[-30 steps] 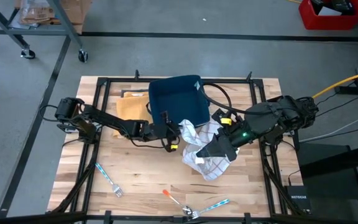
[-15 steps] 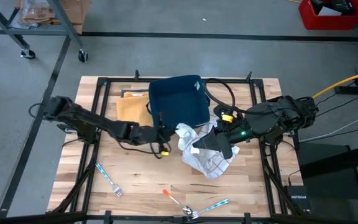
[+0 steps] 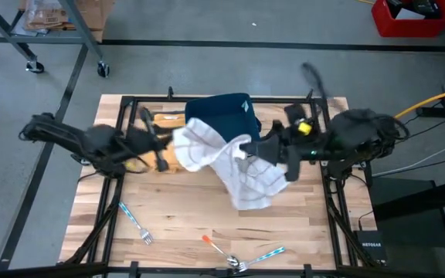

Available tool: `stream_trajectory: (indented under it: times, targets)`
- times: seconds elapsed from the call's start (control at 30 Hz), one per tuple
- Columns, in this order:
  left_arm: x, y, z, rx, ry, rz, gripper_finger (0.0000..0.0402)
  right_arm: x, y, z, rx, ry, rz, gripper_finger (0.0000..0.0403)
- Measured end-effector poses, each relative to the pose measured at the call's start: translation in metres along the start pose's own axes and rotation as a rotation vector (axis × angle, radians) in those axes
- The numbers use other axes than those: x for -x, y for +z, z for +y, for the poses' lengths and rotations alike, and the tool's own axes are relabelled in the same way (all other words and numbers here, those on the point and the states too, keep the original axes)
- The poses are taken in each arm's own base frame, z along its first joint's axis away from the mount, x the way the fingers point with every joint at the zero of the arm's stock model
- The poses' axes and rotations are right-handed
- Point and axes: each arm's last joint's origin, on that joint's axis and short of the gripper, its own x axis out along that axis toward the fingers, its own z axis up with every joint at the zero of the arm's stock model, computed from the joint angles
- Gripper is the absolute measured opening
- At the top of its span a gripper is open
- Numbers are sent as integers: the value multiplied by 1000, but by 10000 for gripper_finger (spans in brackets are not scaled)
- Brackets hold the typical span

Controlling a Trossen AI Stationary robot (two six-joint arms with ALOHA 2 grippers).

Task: Fold towel
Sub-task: Fold the white pattern towel

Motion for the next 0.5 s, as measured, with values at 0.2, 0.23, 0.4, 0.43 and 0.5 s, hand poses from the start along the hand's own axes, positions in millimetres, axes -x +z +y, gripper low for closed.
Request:
stream_trajectory:
  times: [0.2, 0.23, 0.4, 0.43, 0.5]
  targets:
    - [14, 30, 19, 175, -61, -288, 0, 8, 17, 12, 55, 114, -129, 1]
    - [15, 34, 20, 190, -75, -328, 0, 10, 20, 14, 56, 130, -150, 1]
    - [12, 58, 26, 227, -106, -447, 0, 21, 32, 19, 67, 188, -217, 1]
    - [11, 64, 27, 224, -103, -461, 0, 24, 34, 19, 67, 195, -226, 1]
    - [9, 77, 31, 223, -88, -486, 0, 28, 38, 20, 70, 207, -243, 1]
